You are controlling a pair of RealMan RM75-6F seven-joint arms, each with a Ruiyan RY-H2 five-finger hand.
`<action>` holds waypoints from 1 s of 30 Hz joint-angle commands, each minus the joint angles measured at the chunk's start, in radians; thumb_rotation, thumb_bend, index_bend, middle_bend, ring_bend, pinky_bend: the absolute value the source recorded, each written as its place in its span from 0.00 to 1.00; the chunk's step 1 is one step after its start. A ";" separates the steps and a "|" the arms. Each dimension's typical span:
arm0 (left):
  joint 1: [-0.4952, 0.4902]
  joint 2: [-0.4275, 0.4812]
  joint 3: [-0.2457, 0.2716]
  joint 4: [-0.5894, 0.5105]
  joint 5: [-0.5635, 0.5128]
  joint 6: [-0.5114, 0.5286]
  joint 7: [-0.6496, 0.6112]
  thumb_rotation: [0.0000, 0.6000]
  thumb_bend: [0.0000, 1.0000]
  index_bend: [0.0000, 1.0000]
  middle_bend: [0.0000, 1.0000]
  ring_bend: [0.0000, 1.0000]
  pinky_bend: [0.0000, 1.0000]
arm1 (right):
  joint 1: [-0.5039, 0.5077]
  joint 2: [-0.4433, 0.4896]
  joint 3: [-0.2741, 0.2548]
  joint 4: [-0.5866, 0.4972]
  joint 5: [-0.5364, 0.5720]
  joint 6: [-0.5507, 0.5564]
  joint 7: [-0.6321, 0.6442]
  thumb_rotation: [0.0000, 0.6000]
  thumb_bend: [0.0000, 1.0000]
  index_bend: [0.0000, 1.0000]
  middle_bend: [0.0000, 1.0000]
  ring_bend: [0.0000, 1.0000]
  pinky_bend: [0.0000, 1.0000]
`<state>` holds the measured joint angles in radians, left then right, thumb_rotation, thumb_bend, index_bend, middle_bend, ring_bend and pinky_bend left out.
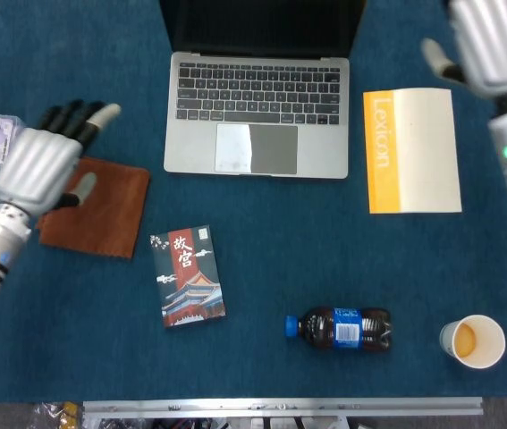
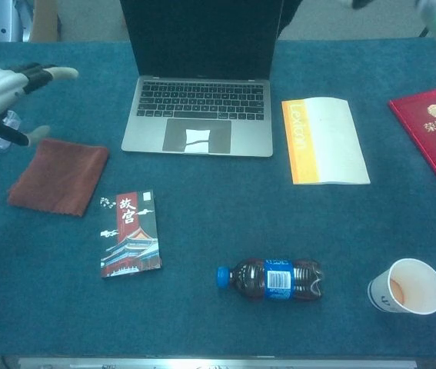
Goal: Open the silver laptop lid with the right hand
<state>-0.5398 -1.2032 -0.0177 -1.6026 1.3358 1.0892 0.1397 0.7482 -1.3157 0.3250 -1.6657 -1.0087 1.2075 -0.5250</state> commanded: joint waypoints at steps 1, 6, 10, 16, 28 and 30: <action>0.040 0.034 -0.006 -0.021 -0.019 0.044 0.005 1.00 0.41 0.05 0.07 0.04 0.09 | -0.102 0.072 -0.075 -0.075 -0.077 0.087 0.050 1.00 0.25 0.12 0.25 0.04 0.04; 0.102 0.067 -0.001 -0.039 -0.042 0.111 0.007 1.00 0.41 0.05 0.08 0.04 0.09 | -0.222 0.129 -0.146 -0.126 -0.146 0.189 0.098 1.00 0.25 0.12 0.25 0.04 0.04; 0.152 0.078 0.005 -0.044 -0.055 0.160 0.004 1.00 0.41 0.05 0.08 0.04 0.09 | -0.306 0.146 -0.192 -0.129 -0.181 0.255 0.135 1.00 0.25 0.12 0.25 0.04 0.04; 0.223 0.087 0.002 -0.056 -0.038 0.259 -0.017 1.00 0.41 0.05 0.08 0.04 0.09 | -0.402 0.148 -0.232 -0.119 -0.206 0.309 0.213 1.00 0.25 0.12 0.25 0.04 0.04; 0.347 0.104 0.038 -0.072 0.080 0.420 -0.045 1.00 0.41 0.09 0.11 0.04 0.09 | -0.523 0.126 -0.273 -0.059 -0.265 0.363 0.301 1.00 0.25 0.13 0.25 0.04 0.04; 0.356 0.110 0.037 -0.082 0.079 0.422 -0.038 1.00 0.41 0.09 0.11 0.04 0.09 | -0.535 0.127 -0.271 -0.048 -0.266 0.360 0.318 1.00 0.25 0.12 0.25 0.04 0.04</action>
<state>-0.1862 -1.0961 0.0180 -1.6819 1.4139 1.5087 0.0986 0.2203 -1.1890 0.0541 -1.7200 -1.2724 1.5682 -0.2156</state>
